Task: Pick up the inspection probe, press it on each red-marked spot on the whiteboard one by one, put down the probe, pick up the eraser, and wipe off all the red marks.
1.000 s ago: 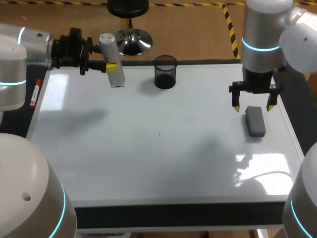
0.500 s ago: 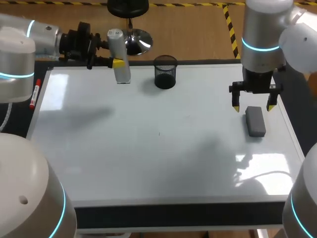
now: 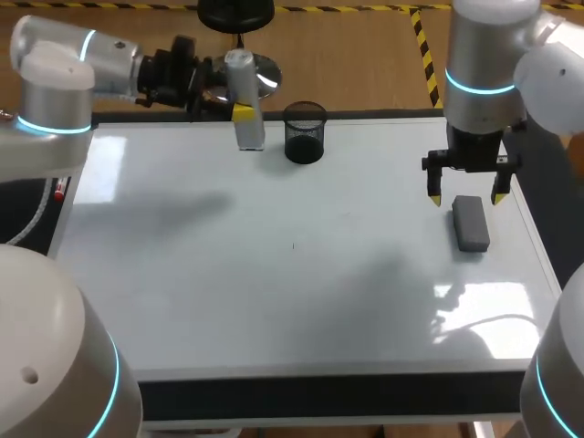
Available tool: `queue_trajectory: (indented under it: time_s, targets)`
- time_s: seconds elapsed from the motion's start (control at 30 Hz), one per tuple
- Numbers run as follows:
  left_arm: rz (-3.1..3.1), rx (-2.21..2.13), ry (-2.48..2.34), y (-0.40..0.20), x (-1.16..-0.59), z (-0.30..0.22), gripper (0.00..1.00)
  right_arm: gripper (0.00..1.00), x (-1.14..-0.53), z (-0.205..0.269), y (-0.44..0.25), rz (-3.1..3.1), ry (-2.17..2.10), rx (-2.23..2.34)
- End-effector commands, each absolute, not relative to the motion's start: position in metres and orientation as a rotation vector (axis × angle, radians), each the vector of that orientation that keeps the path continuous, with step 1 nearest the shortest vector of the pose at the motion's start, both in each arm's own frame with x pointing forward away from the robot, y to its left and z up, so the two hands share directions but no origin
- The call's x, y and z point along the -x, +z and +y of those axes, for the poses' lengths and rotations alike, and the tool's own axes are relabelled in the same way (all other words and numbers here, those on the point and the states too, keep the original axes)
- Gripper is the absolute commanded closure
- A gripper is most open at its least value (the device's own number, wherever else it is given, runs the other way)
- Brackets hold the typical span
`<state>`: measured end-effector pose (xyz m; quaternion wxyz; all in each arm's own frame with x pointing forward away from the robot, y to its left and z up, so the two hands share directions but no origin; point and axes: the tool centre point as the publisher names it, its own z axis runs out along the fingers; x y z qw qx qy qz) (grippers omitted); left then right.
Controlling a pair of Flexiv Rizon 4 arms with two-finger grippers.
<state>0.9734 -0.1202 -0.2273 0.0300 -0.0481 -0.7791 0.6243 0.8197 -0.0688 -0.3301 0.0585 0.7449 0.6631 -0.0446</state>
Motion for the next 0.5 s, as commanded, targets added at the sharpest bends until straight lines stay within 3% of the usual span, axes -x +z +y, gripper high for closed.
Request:
queue_trajectory:
  time_s: [0.03,0.5]
  targets:
    - [-2.388,0.17,1.907,-0.224,-0.983,-0.13,1.0,0.0,-0.818,-0.07,-0.329,2.01,-0.131,-2.255]
    - [-2.391,0.233,1.89,-0.219,-0.99,-0.164,1.0,0.0,-0.818,-0.07,-0.329,2.01,-0.131,-2.255]
